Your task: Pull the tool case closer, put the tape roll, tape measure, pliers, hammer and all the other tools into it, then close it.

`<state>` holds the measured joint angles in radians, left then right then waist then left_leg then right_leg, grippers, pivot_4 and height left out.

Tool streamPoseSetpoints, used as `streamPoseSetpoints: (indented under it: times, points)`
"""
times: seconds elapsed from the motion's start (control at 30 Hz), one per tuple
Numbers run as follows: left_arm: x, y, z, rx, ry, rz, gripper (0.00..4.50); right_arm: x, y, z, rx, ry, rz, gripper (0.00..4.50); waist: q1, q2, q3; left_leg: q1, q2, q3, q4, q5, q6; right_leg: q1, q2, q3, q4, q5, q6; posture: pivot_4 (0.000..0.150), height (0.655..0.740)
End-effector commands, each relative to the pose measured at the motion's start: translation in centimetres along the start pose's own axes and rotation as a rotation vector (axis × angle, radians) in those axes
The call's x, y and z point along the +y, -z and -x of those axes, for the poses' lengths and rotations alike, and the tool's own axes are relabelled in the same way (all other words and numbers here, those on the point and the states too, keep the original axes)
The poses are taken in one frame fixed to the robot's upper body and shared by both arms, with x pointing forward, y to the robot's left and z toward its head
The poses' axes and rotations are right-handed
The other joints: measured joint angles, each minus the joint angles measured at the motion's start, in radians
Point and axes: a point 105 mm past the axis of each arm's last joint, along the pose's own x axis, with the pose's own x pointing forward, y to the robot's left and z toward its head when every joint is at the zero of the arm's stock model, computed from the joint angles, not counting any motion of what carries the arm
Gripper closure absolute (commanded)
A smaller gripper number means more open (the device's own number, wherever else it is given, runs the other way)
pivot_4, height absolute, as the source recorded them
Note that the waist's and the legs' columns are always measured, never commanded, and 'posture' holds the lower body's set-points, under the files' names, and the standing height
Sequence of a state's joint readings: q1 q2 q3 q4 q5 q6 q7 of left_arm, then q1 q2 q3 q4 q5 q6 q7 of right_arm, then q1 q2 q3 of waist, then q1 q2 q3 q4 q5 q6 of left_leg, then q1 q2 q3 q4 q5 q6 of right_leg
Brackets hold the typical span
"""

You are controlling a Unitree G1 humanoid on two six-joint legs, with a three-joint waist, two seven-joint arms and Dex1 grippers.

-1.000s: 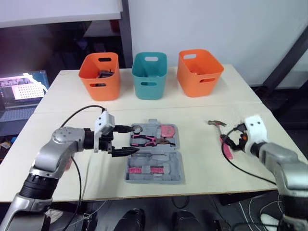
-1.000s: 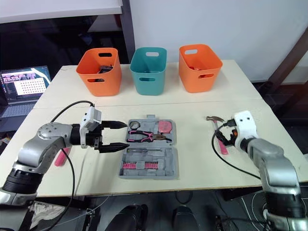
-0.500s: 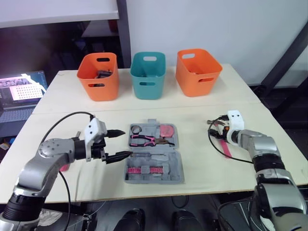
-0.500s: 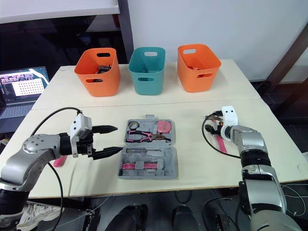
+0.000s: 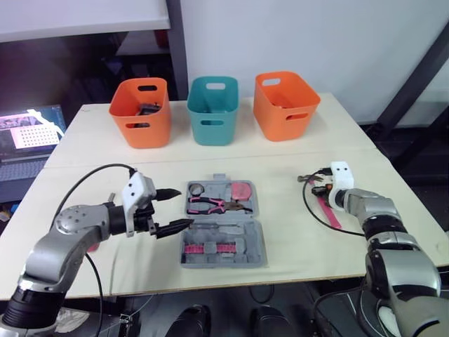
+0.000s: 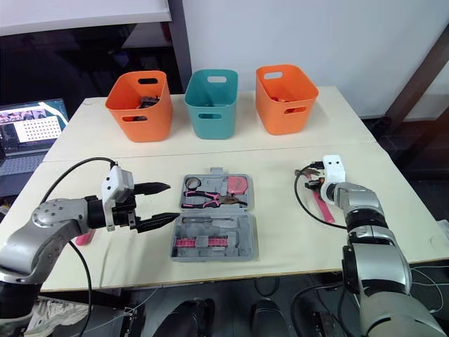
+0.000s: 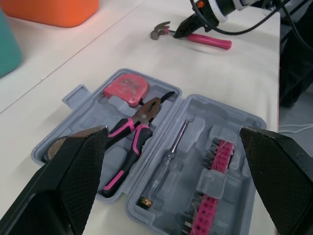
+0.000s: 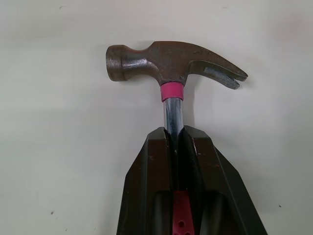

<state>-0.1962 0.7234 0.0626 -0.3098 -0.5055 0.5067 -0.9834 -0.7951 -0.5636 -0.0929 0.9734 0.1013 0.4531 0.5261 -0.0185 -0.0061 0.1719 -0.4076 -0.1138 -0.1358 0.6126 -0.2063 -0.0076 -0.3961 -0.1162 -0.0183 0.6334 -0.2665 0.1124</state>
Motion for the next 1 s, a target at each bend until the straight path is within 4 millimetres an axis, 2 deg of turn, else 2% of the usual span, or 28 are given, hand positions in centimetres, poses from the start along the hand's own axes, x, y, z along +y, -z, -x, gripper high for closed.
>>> streamPoseSetpoints:
  times: [0.03, 0.13, 0.33, 0.43, 0.53, 0.67, 0.83, 0.87, 1.0]
  points:
    - [0.1, -0.6, -0.2, -0.031, 0.015, -0.032, 0.0, 1.6, 0.3, 1.1, 0.043, -0.059, 0.056, 4.46, 0.005, 0.0, 0.0, 0.0, 0.0, 0.0, 0.0, 0.0, 0.0, 0.0, 0.0, 0.0, 0.0, 0.0, 0.0, 0.15, 0.74]
    - [0.3, -0.6, -0.5, -0.051, 0.026, -0.009, 0.0, 3.7, 0.3, 3.2, 0.043, -0.093, 0.043, 4.46, 0.008, 0.0, 0.0, -0.001, 0.0, 0.0, -0.001, 0.0, 0.0, -0.003, 0.0, 0.001, 0.002, 0.0, 0.0, 0.15, 0.74]
    - [0.2, -0.6, -1.5, -0.062, 0.067, -0.016, 0.0, 7.4, 1.5, 6.8, 0.062, -0.108, 0.024, 4.46, 0.006, 0.001, 0.0, -0.002, 0.0, 0.0, -0.001, 0.0, 0.0, -0.005, -0.001, 0.004, 0.002, 0.0, 0.0, 0.15, 0.74]
    - [0.3, -0.5, -1.8, -0.064, 0.088, -0.02, 0.0, 8.4, 2.2, 7.7, 0.067, -0.093, -0.009, 4.46, 0.007, 0.001, 0.0, -0.002, 0.0, 0.002, -0.001, 0.0, 0.0, -0.006, -0.001, 0.005, 0.003, 0.0, 0.0, 0.15, 0.74]
    - [0.5, -0.4, -1.9, -0.061, 0.103, -0.025, 0.0, 9.0, 3.4, 7.8, 0.085, -0.078, -0.052, 4.46, 0.008, 0.001, 0.0, -0.002, 0.0, 0.002, -0.001, 0.0, 0.0, -0.007, -0.001, 0.006, 0.003, 0.0, 0.001, 0.15, 0.74]
    - [0.6, -0.2, -1.7, -0.058, 0.107, -0.03, 0.0, 9.5, 3.7, 7.8, 0.088, -0.072, -0.078, 2.71, 0.008, 0.001, 0.0, -0.002, 0.0, 0.003, -0.001, 0.0, 0.0, -0.007, -0.001, 0.006, 0.003, 0.0, 0.001, 0.15, 0.74]
    - [0.8, 0.1, -1.5, -0.054, 0.098, -0.031, 0.0, 9.4, 1.4, 8.5, 0.042, -0.104, -0.038, 0.16, 0.007, 0.001, 0.0, -0.002, 0.0, 0.003, -0.001, 0.0, 0.0, -0.007, -0.001, 0.007, 0.003, 0.0, 0.001, 0.15, 0.74]
    - [0.8, 0.1, -1.5, -0.054, 0.097, -0.031, 0.0, 9.5, 1.1, 8.7, 0.036, -0.117, -0.022, 0.03, 0.007, 0.001, 0.0, -0.002, 0.0, 0.003, -0.001, 0.0, 0.0, -0.007, -0.001, 0.007, 0.003, 0.0, 0.001, 0.15, 0.74]
    - [0.7, 0.3, -1.1, -0.055, 0.078, -0.03, 0.0, 10.3, -2.8, 10.2, -0.048, -0.26, 0.19, 0.03, 0.006, 0.0, 0.0, -0.002, 0.0, 0.004, -0.001, 0.0, 0.0, -0.007, -0.001, 0.007, 0.002, 0.0, 0.001, 0.15, 0.74]
